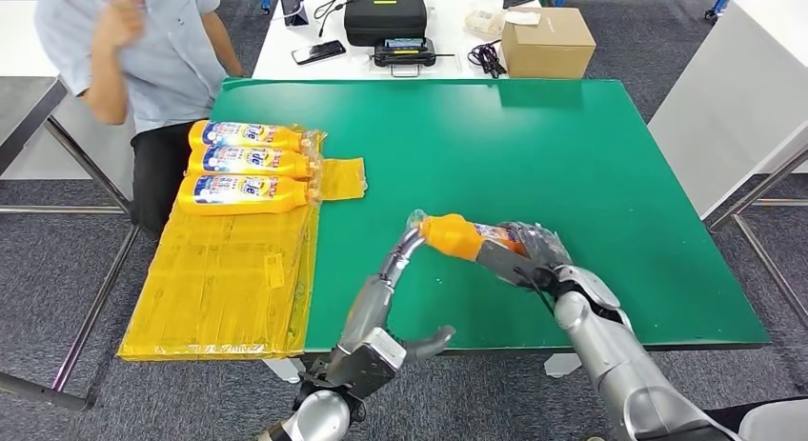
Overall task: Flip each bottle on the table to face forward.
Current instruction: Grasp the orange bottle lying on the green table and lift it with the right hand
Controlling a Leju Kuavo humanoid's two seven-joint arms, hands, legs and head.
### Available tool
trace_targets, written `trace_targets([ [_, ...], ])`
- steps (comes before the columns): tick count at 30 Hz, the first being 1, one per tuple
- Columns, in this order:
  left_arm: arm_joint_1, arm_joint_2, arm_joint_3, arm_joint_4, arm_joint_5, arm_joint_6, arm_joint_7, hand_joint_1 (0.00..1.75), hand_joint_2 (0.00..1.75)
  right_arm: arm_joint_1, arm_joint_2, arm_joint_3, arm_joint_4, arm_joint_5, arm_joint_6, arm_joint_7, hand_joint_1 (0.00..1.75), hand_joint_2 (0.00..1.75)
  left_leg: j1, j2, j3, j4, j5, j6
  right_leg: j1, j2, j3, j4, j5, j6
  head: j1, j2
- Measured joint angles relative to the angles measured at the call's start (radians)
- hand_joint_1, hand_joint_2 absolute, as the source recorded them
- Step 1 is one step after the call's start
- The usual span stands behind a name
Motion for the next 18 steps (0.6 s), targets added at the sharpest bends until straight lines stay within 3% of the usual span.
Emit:
trace_targets([
  [2,0.003,-0.003,0.007,0.000,0.079,0.052,-0.046,0.00,1.75,0.044,0.003,-0.006,-0.053,-0.058,-0.044,-0.025,1.75,1.75,0.000,0.000,0.000,0.000,0.000,0.000,0.000,0.000,0.000,0.000,0.000,0.000,0.000,0.000],
  [5,0.020,-0.008,0.036,0.000,0.246,0.114,-0.100,0.00,1.75,0.135,0.029,-0.009,-0.170,-0.056,-0.187,-0.014,1.75,1.75,0.001,-0.001,-0.003,0.000,0.001,0.000,0.001,0.000,-0.001,0.001,0.000,0.000,0.000,0.000],
  [9,0.047,-0.010,0.089,0.000,0.531,0.087,-0.064,0.00,1.75,0.240,0.084,-0.002,-0.338,-0.068,-0.336,-0.018,1.75,1.75,0.002,-0.001,-0.009,0.000,0.002,-0.001,0.001,0.000,-0.008,0.002,0.000,0.000,-0.001,0.000],
  [12,0.057,-0.009,0.113,0.006,0.681,0.019,-0.007,0.00,1.75,0.267,0.120,0.018,-0.414,-0.104,-0.383,-0.044,1.75,1.75,0.002,-0.001,-0.013,0.000,0.002,-0.001,0.001,0.000,-0.011,0.002,0.000,0.000,0.000,0.000],
  [18,0.059,-0.002,0.119,0.018,0.763,-0.043,0.031,0.00,1.75,0.277,0.159,0.060,-0.460,-0.143,-0.401,-0.080,1.75,1.75,0.000,-0.003,-0.015,0.000,0.002,-0.001,0.000,-0.001,-0.013,0.002,0.000,0.000,0.000,0.000],
])
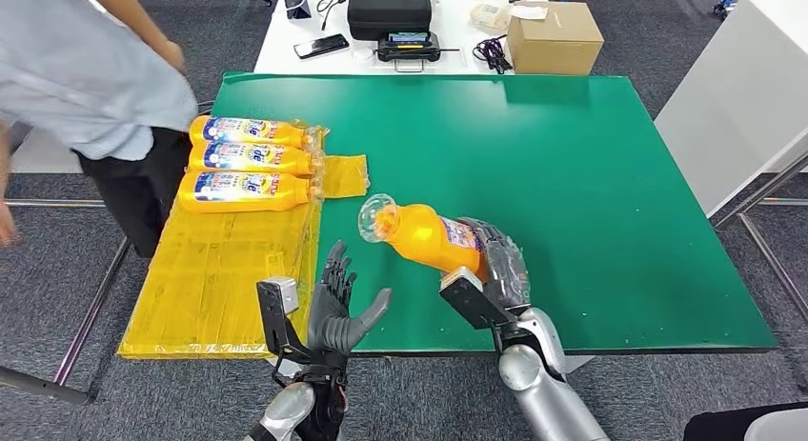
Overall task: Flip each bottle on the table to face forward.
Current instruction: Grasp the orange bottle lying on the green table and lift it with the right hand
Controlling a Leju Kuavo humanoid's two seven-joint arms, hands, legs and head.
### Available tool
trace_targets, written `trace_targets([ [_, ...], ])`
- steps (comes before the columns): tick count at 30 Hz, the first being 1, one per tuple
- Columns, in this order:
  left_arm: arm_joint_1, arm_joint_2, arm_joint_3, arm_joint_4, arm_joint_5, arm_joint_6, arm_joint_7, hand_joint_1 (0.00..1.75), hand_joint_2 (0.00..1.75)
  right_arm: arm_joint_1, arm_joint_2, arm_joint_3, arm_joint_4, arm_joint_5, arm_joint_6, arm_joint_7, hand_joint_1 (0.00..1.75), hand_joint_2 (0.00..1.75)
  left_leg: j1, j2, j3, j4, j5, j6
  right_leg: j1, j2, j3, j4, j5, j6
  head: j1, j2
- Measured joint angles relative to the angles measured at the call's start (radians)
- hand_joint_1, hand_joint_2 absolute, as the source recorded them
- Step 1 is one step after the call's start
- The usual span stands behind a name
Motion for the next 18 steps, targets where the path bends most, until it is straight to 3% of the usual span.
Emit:
trace_targets([
  [7,-0.009,0.014,-0.012,0.001,0.029,-0.075,0.009,0.00,1.75,-0.001,0.035,0.050,0.001,-0.088,0.013,-0.054,1.75,1.75,0.000,0.000,0.000,0.000,0.000,0.000,0.000,0.000,-0.001,0.000,0.000,0.000,0.000,0.000],
  [18,-0.027,0.018,-0.042,-0.021,-0.033,-0.089,-0.051,0.00,1.75,-0.030,0.044,0.107,0.076,-0.156,0.144,-0.009,1.75,1.75,0.000,-0.001,-0.001,0.000,0.000,0.000,0.000,0.000,-0.001,0.000,0.000,0.000,0.000,0.000],
])
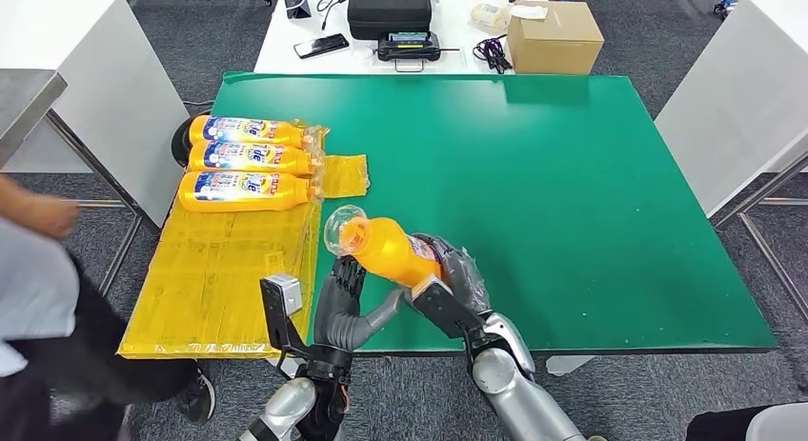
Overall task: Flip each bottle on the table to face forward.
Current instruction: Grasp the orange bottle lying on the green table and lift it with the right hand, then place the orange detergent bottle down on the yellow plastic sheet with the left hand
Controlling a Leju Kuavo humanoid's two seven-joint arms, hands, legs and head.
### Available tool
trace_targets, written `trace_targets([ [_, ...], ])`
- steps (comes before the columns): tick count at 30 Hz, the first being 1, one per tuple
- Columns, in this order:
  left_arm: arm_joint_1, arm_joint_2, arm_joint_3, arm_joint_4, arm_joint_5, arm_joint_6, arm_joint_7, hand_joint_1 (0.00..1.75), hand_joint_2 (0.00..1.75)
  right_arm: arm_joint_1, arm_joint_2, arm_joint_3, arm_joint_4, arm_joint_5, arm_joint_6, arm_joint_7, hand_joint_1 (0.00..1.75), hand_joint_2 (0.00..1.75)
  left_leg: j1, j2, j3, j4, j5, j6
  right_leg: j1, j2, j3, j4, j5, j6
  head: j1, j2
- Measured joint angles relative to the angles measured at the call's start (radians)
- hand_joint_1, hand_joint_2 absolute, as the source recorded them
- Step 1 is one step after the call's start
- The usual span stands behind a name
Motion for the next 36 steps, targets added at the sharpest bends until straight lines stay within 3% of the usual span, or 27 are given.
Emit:
trace_targets([
  [8,-0.007,0.000,-0.011,-0.024,-0.038,-0.004,-0.020,0.00,1.75,-0.029,0.000,0.014,0.062,-0.011,0.072,0.021,1.75,1.75,0.000,-0.001,0.000,0.000,0.000,0.000,0.000,-0.001,0.000,0.000,0.000,0.000,0.000,0.000],
  [20,-0.028,0.000,-0.002,-0.012,0.007,-0.041,0.008,0.00,1.75,-0.050,0.002,0.031,0.086,0.006,0.082,0.018,1.75,1.75,0.000,-0.001,-0.001,0.000,0.000,0.000,0.000,-0.001,0.000,0.000,0.000,0.000,0.000,0.000],
  [29,-0.047,-0.001,0.013,0.006,0.037,-0.061,0.022,0.00,1.75,-0.050,0.005,0.052,0.084,0.038,0.045,0.015,1.75,1.75,0.000,-0.001,0.000,0.000,0.000,0.000,0.000,-0.001,-0.001,0.000,0.000,0.000,0.000,0.000],
  [36,-0.048,-0.001,0.026,0.006,0.044,-0.082,0.027,0.00,1.75,-0.053,-0.006,0.073,0.084,0.166,-0.017,0.054,1.75,1.75,0.000,-0.001,0.000,0.000,0.000,0.000,0.000,-0.001,-0.001,0.000,0.000,0.000,0.000,0.000],
])
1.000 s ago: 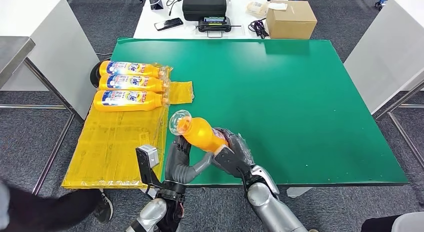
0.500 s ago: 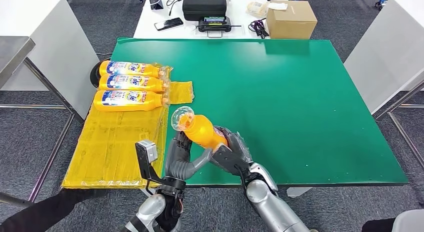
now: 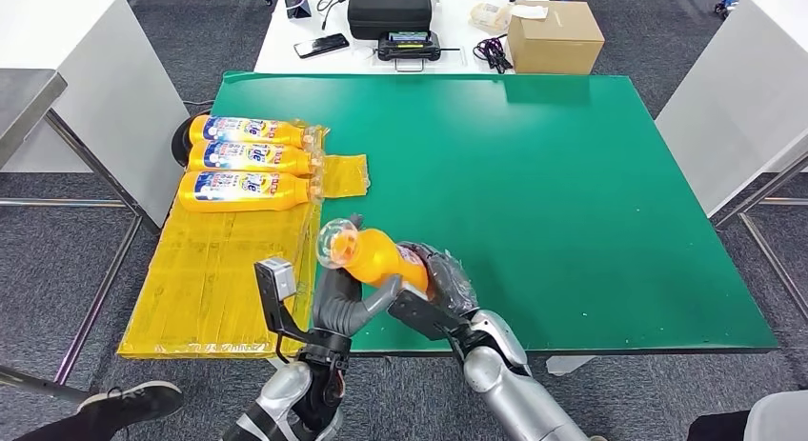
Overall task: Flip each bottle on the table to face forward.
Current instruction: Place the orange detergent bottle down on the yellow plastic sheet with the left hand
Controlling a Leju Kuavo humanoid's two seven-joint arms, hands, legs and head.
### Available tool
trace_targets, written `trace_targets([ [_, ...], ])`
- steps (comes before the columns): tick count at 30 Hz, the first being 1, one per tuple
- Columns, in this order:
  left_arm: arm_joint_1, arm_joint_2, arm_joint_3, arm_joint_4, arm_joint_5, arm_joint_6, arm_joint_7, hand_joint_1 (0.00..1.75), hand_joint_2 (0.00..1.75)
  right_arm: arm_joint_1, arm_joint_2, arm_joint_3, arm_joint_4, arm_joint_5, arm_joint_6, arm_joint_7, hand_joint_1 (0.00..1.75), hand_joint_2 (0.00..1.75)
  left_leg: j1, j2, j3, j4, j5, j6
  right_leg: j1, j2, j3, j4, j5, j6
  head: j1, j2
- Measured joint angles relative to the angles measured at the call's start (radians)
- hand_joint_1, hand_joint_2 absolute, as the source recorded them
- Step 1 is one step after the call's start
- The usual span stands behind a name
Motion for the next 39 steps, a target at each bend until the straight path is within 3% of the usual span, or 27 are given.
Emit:
trace_targets([
  [9,-0.001,-0.004,0.016,0.000,-0.009,-0.008,0.001,0.02,1.75,-0.002,-0.007,0.019,0.000,0.018,0.002,0.010,1.75,1.75,0.000,0.000,0.000,0.000,0.000,0.000,0.000,0.000,0.000,0.000,0.000,0.000,0.000,0.000],
  [10,0.000,-0.006,0.017,0.000,-0.015,-0.007,0.000,0.36,1.75,-0.003,-0.007,0.020,0.000,0.019,0.003,0.010,1.75,1.75,0.000,0.000,0.000,0.000,0.000,0.000,0.000,0.000,0.000,0.000,0.000,0.000,0.000,0.000],
  [13,0.002,-0.014,0.020,-0.001,-0.042,-0.004,-0.002,1.65,1.75,-0.005,-0.007,0.021,0.002,0.023,0.004,0.011,1.75,1.75,0.000,0.000,0.000,0.000,0.000,0.000,0.000,0.000,0.000,0.000,0.000,0.000,0.000,0.000],
  [14,0.002,-0.016,0.022,-0.001,-0.051,-0.003,-0.002,1.75,1.75,-0.006,-0.007,0.021,0.004,0.024,0.005,0.011,1.75,1.75,0.000,0.000,0.000,0.000,0.000,0.000,0.000,0.000,0.000,0.000,0.000,0.000,0.000,0.000],
  [22,-0.002,-0.020,0.039,0.007,-0.082,-0.006,0.003,1.75,1.75,-0.006,-0.007,0.020,0.010,0.006,0.019,0.009,1.71,1.75,0.000,0.000,0.000,0.000,0.000,0.000,0.000,0.000,0.000,0.000,0.000,0.000,0.000,0.000],
  [23,-0.003,-0.020,0.040,0.008,-0.083,-0.006,0.003,1.75,1.75,-0.006,-0.007,0.020,0.011,0.004,0.020,0.008,1.53,1.75,0.000,0.000,0.000,0.000,0.000,0.000,0.000,0.000,0.000,0.000,0.000,0.000,0.000,0.000],
  [26,-0.006,-0.020,0.042,0.012,-0.085,-0.007,-0.001,1.75,1.75,-0.006,-0.007,0.020,0.011,-0.008,0.027,0.005,0.39,1.75,0.000,0.000,0.000,0.000,0.000,0.000,0.000,0.000,0.000,0.000,0.000,0.000,0.000,0.000],
  [27,-0.008,-0.020,0.042,0.013,-0.085,-0.007,-0.004,1.75,1.75,-0.006,-0.007,0.020,0.011,-0.014,0.031,0.004,0.13,1.75,0.000,0.000,0.000,0.000,0.000,0.000,0.000,0.000,0.000,0.000,0.000,0.000,0.000,0.000],
  [29,-0.009,-0.020,0.043,0.014,-0.086,-0.006,-0.010,1.75,1.75,-0.006,-0.007,0.020,0.011,-0.024,0.036,0.001,0.00,1.75,0.000,0.000,0.000,0.000,0.000,0.000,0.000,0.000,0.000,0.000,0.000,0.000,0.000,0.000],
  [39,-0.009,-0.020,0.042,0.013,-0.113,-0.004,-0.054,1.75,1.75,-0.007,-0.002,0.017,0.011,-0.053,0.031,-0.001,0.00,1.75,0.000,0.000,0.000,0.000,0.000,0.000,0.000,0.000,0.000,0.000,0.000,0.000,0.000,0.000],
])
